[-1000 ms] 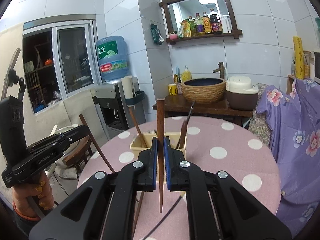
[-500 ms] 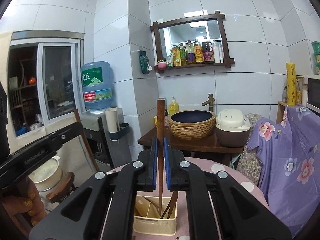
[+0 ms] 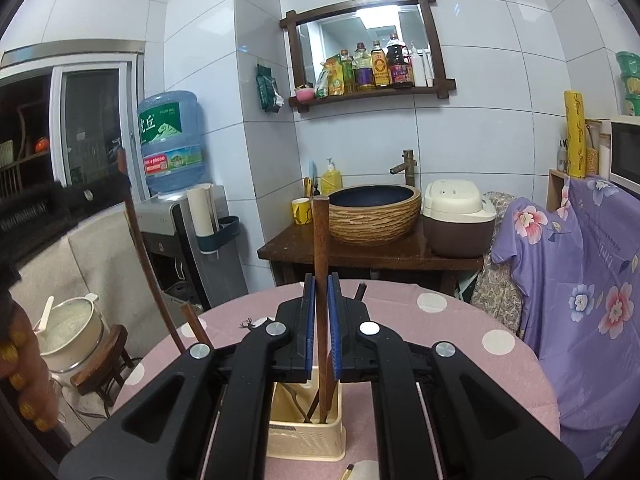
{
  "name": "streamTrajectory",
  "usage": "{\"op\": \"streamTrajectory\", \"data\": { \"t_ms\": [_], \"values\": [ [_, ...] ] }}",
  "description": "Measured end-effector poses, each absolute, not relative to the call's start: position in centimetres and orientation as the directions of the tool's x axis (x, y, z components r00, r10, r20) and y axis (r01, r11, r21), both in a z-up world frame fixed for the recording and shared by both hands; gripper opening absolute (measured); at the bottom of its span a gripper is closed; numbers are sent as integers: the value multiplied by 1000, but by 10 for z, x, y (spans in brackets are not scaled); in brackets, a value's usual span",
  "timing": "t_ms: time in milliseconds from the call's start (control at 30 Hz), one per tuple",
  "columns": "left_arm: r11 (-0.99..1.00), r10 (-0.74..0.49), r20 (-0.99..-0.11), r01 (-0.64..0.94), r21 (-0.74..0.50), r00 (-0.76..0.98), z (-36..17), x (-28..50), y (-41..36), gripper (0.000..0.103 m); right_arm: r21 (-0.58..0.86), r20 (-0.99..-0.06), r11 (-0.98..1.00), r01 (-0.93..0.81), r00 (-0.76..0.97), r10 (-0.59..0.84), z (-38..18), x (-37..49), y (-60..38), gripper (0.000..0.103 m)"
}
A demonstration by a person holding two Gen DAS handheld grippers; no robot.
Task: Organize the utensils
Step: 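Lower both brown chopsticks into the holder and open both tools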
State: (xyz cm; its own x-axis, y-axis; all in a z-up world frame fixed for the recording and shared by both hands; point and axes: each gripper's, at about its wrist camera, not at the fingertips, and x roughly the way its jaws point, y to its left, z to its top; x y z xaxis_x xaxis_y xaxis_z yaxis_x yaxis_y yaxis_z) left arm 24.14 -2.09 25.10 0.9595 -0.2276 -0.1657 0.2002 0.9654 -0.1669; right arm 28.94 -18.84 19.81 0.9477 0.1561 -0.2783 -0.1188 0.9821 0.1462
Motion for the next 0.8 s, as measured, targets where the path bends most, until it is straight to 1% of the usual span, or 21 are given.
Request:
{"op": "streamTrajectory", "data": {
  "t_ms": [100,200,433,600,800],
  "values": [
    [970,-213,-142,192,-147,967,256,241,-24,8,145,-275,982,-120,949,156,199,289,-188,7],
    [976,-188,-146,167,-142,971,244,247,-27,8,134,-290,984,-117,945,152,191,292,-185,7],
    [977,-194,-264,162,-138,945,181,261,-37,8,145,-353,982,-119,921,163,157,297,-183,7],
    [975,-203,-340,158,-157,918,142,263,-35,8,130,-365,982,-134,915,173,141,294,-180,7],
    [971,-219,-374,164,-175,901,125,261,-30,9,161,-374,977,-140,907,192,131,291,-185,8]
  ]
}}
